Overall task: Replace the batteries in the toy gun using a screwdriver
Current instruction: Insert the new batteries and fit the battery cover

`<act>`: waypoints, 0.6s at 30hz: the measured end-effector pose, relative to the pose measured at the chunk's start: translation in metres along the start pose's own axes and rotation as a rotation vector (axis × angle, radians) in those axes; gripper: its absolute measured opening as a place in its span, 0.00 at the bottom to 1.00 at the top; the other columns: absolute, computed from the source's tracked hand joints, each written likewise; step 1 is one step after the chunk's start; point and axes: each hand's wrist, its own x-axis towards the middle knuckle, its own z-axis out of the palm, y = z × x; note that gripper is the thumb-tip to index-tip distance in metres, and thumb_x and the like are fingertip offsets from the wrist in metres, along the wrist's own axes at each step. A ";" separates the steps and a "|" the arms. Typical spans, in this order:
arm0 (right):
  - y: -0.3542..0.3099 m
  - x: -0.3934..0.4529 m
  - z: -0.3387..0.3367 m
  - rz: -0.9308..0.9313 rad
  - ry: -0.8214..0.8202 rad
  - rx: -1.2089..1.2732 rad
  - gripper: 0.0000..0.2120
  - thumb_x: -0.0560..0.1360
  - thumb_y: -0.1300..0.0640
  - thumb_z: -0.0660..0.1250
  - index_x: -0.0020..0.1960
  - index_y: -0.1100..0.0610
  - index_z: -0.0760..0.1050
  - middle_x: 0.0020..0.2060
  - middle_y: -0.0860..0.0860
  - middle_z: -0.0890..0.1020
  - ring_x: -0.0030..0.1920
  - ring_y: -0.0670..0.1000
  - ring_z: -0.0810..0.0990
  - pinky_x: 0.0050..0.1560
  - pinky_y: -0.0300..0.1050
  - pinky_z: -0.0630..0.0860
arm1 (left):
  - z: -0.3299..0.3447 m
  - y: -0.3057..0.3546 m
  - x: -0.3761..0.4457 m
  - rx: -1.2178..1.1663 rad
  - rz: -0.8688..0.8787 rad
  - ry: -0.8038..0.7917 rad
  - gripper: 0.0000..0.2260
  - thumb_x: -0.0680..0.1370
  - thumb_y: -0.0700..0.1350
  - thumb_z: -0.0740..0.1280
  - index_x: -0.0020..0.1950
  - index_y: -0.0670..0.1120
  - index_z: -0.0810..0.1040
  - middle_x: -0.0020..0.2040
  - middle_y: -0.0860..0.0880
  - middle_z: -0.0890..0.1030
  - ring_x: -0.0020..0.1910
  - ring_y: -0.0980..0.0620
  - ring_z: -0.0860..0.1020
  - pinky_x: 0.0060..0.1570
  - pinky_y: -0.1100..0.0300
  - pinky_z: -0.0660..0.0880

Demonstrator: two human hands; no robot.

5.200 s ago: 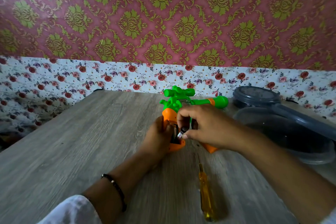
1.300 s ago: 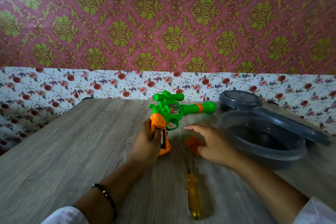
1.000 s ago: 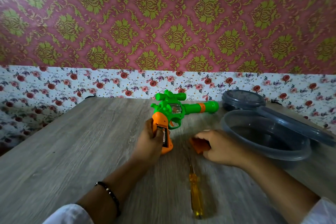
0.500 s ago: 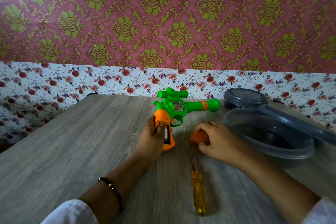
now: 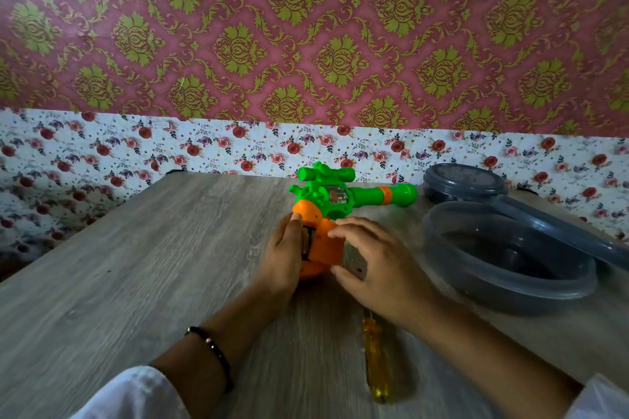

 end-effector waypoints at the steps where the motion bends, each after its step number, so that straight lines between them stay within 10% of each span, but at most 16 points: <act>1: -0.001 0.000 0.002 -0.003 -0.010 0.016 0.21 0.69 0.52 0.69 0.61 0.52 0.74 0.63 0.50 0.74 0.65 0.48 0.70 0.64 0.37 0.64 | 0.000 0.000 0.001 -0.025 -0.018 0.001 0.16 0.83 0.52 0.50 0.55 0.48 0.76 0.53 0.41 0.80 0.53 0.44 0.79 0.55 0.49 0.74; 10: -0.007 -0.004 0.010 -0.002 -0.089 0.025 0.24 0.71 0.58 0.69 0.66 0.55 0.72 0.68 0.51 0.70 0.69 0.48 0.66 0.66 0.33 0.57 | 0.000 0.002 0.000 -0.111 -0.026 -0.031 0.17 0.83 0.48 0.52 0.57 0.44 0.79 0.53 0.40 0.82 0.51 0.44 0.79 0.56 0.49 0.75; 18: -0.008 -0.003 0.013 -0.159 0.035 -0.218 0.20 0.66 0.58 0.67 0.58 0.58 0.76 0.60 0.56 0.79 0.58 0.57 0.79 0.52 0.52 0.79 | -0.003 -0.002 0.002 -0.082 -0.046 -0.044 0.15 0.82 0.46 0.54 0.58 0.47 0.79 0.52 0.43 0.83 0.52 0.45 0.81 0.52 0.50 0.78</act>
